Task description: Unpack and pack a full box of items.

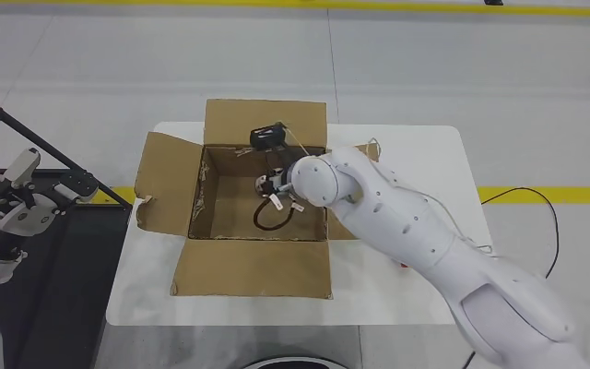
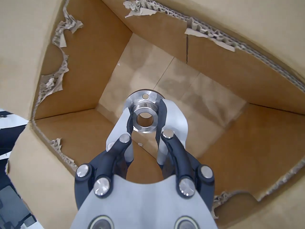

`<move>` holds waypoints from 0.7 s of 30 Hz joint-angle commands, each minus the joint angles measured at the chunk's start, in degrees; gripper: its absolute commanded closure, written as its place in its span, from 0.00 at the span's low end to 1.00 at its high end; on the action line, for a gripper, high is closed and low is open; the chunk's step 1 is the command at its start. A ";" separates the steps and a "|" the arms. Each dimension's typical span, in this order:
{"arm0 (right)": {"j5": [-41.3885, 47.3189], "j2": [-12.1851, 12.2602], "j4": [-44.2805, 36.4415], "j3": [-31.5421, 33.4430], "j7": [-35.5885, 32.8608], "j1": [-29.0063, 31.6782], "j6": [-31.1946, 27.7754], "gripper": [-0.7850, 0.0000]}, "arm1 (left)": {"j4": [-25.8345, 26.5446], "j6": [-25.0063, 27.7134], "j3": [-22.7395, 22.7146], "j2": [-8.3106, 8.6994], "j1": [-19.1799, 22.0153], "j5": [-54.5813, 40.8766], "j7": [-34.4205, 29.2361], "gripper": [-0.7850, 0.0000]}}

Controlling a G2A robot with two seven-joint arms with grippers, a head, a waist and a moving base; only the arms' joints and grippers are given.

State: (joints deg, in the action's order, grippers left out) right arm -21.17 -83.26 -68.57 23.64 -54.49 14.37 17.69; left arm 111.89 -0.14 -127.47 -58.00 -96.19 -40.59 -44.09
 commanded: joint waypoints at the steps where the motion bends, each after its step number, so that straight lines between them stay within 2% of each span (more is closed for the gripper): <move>1: 1.43 -2.55 4.11 -1.97 0.75 -1.50 -1.51 1.00 | 0.00 0.00 0.00 0.00 0.00 0.00 0.00 0.00; 11: 0.63 -15.49 22.13 -10.94 -1.27 -5.64 -3.65 1.00 | 0.00 0.00 0.00 0.00 0.00 0.00 0.00 0.00; 16: -0.22 -20.38 30.45 -12.64 -2.29 -5.94 -6.22 1.00 | 0.00 0.00 0.00 0.00 0.00 0.00 0.00 0.00; 21: -2.52 -24.27 37.53 -13.90 -3.20 -5.62 -6.47 1.00 | 0.00 0.00 0.00 0.00 0.00 0.00 0.00 0.00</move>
State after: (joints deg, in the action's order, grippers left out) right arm -23.37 -106.95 -32.35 9.78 -57.61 8.63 11.27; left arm 111.89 -0.14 -127.47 -58.00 -96.19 -40.59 -44.09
